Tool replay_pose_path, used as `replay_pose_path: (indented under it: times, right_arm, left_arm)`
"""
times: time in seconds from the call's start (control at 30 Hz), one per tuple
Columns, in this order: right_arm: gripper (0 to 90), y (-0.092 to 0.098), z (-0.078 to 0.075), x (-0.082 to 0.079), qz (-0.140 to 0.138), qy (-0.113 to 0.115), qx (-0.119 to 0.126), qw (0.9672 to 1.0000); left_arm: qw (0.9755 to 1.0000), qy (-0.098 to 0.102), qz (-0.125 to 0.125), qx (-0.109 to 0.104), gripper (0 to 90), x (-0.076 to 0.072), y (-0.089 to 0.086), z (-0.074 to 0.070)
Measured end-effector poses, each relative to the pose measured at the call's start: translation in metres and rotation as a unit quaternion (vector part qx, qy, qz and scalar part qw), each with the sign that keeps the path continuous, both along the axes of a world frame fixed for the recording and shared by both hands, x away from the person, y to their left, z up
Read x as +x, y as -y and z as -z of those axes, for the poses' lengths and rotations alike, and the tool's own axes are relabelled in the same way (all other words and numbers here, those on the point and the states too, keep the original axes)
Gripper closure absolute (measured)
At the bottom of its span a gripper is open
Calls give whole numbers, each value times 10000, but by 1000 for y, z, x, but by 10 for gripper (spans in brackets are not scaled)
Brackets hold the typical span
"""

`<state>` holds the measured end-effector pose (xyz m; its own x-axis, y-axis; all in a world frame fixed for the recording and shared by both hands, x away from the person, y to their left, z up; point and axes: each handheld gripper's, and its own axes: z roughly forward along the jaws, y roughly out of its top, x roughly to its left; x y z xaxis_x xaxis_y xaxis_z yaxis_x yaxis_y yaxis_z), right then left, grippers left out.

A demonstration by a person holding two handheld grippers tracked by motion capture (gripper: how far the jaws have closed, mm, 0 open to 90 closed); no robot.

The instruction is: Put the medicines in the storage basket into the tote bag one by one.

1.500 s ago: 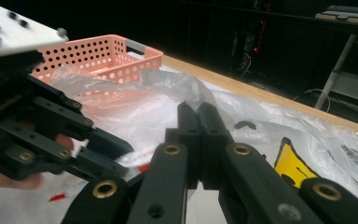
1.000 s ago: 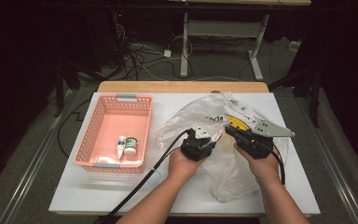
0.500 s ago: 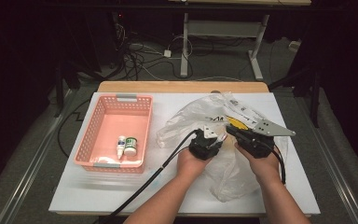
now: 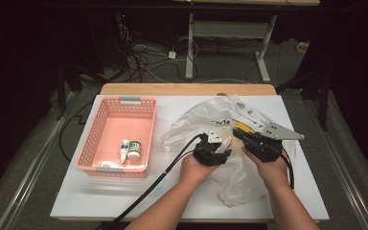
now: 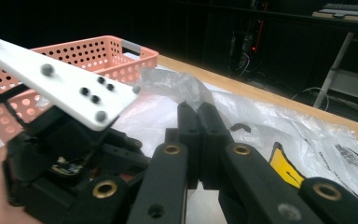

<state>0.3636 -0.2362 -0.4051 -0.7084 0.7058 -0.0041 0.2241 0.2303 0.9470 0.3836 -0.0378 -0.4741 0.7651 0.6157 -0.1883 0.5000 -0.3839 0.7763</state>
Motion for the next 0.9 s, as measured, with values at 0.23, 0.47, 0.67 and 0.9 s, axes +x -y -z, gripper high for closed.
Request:
replay_pose_path:
  times: [0.23,0.47,0.67,0.9]
  right_arm:
    - [900,1,-1,0,4,38,-8,10000]
    - [900,1,-1,-1,-5,28,1,10000]
    - [900,1,-1,-2,-5,18,-1,10000]
    - [900,1,-1,-3,-17,22,-36,10000]
  left_arm:
    - [9997,-55,218,-87,315,-11,-12,-3]
    - [9991,-161,353,-197,213,-20,-25,-2]
    - [9992,-161,339,-125,144,-29,-31,-1]
    - [9990,-205,371,-172,35,-39,-39,-3]
